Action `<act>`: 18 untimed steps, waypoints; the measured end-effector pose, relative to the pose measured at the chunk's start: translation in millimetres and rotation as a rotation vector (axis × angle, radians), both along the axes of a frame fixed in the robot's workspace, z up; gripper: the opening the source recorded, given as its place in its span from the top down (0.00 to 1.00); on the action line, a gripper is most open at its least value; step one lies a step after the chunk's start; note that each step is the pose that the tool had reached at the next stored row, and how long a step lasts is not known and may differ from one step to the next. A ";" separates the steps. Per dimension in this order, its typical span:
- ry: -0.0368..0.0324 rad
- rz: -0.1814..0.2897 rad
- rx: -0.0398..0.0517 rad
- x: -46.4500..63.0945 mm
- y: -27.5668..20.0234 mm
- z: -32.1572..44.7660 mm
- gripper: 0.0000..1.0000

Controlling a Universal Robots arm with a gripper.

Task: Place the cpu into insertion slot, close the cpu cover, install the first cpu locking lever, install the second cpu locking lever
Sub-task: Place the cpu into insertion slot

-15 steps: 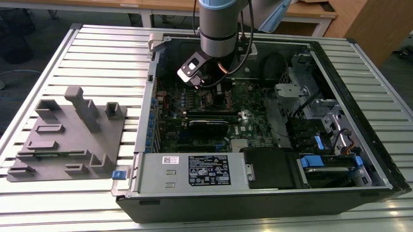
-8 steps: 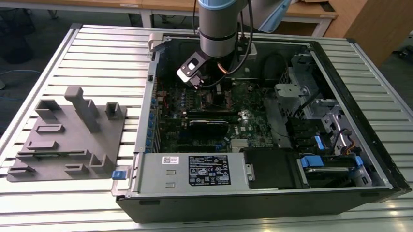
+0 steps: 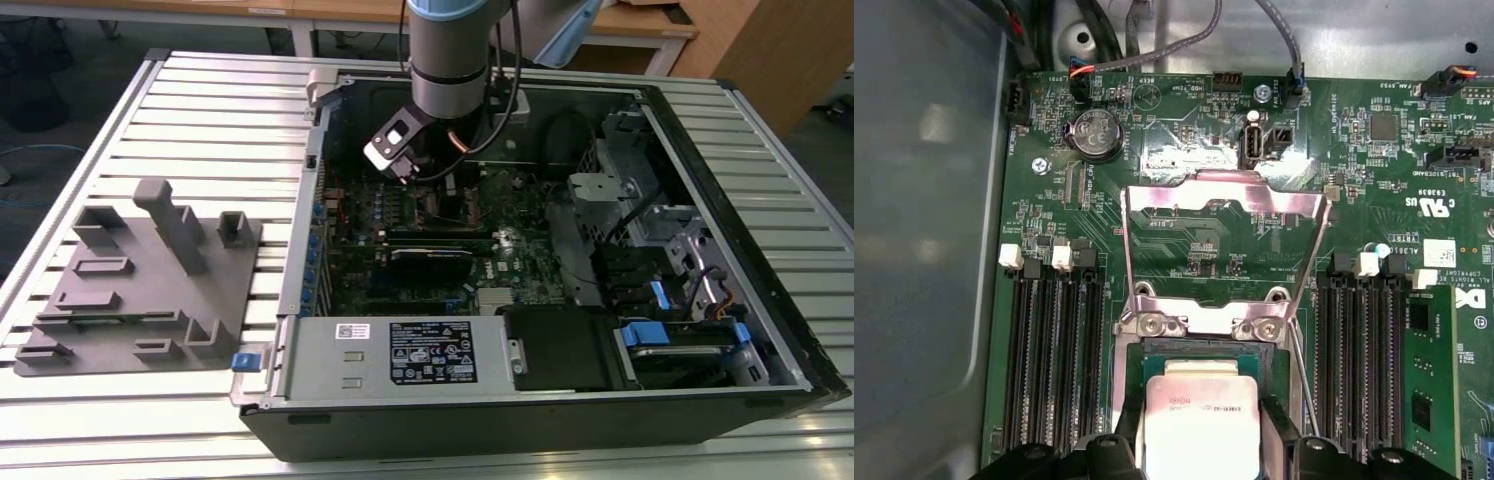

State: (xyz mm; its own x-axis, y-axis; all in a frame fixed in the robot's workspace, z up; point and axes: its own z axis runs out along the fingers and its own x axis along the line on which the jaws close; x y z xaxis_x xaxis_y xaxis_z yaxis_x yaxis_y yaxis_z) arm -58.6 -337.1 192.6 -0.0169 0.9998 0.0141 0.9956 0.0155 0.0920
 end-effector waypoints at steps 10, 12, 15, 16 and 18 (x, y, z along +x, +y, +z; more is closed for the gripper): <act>0.0000 -0.017 -0.0005 -0.1 0.0 2.8 0.46; 0.0000 -0.017 -0.0004 0.0 0.0 4.2 0.46; -0.0001 -0.019 -0.0006 -0.1 -0.1 4.2 0.46; -0.0002 -0.020 -0.0005 -0.1 -0.2 4.0 0.46; 0.0001 -0.023 -0.0009 -0.1 -0.3 3.7 0.46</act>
State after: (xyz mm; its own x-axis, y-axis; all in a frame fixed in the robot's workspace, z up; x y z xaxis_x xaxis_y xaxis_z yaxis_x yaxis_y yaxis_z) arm -58.6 -337.4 196.3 0.0060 0.9999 0.0132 0.9957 -0.0072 0.0919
